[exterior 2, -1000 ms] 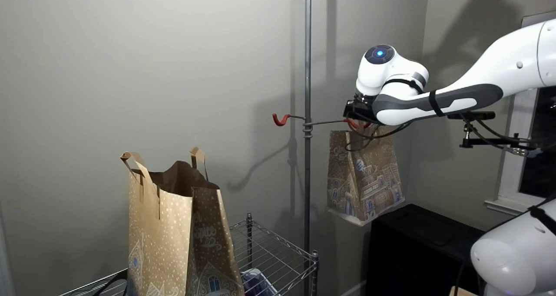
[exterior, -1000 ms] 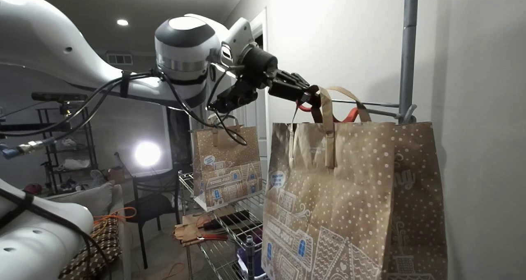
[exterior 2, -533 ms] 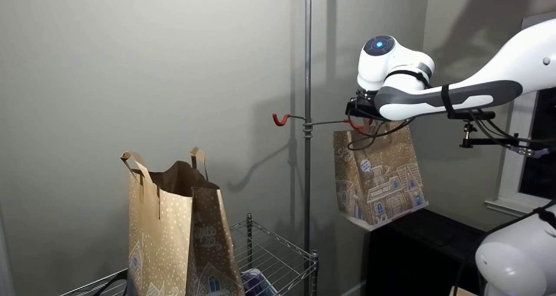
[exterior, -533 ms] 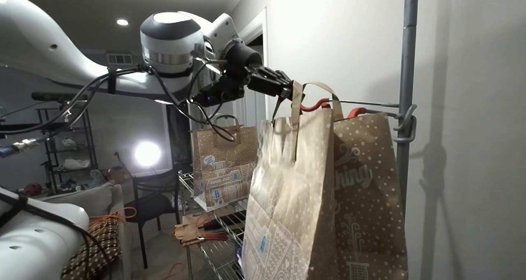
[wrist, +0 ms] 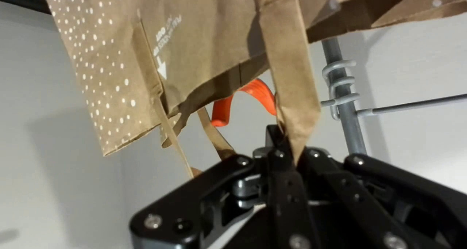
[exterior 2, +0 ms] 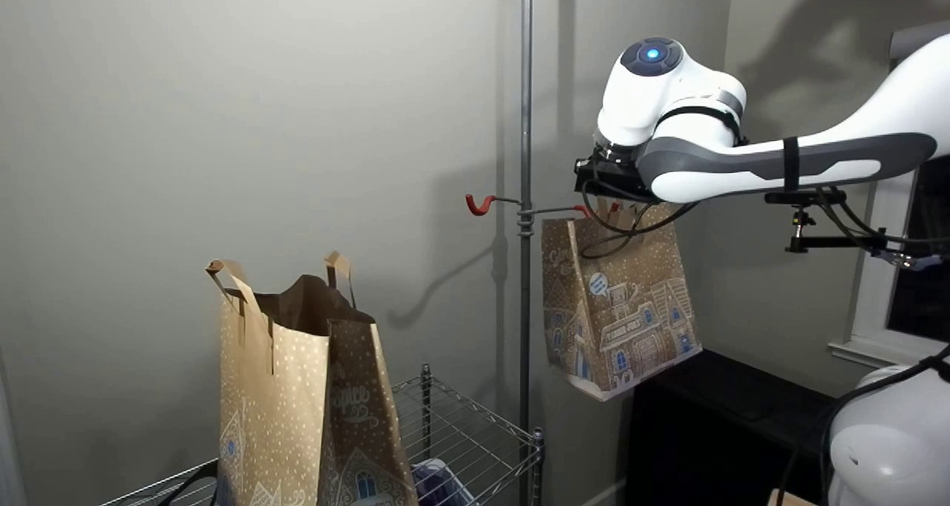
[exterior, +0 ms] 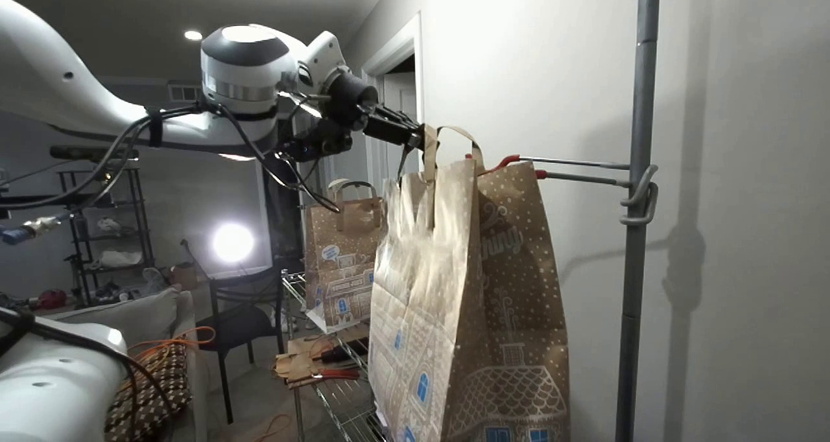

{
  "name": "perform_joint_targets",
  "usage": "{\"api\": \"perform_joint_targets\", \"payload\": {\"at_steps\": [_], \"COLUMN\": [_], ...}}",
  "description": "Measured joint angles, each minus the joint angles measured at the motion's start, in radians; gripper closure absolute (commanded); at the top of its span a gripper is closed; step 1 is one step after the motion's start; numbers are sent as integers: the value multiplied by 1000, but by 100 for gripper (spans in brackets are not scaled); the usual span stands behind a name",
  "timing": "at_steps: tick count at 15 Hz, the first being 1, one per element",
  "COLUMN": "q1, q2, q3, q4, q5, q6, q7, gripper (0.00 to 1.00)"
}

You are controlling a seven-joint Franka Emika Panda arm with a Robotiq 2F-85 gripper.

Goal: Take the bags off of the hanger

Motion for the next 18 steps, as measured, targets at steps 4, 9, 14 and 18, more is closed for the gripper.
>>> {"api": "perform_joint_targets", "payload": {"at_steps": [4, 9, 14, 18], "q1": [4, 55, 190, 251], "q2": [-36, -78, -83, -76], "q3": [53, 57, 37, 36], "q4": [19, 21, 21, 21], "q5": [-9, -4, 46, 141], "q6": [-145, -187, -65, 64], "q7": [0, -2, -47, -122], "gripper": [96, 96, 96, 96]}}
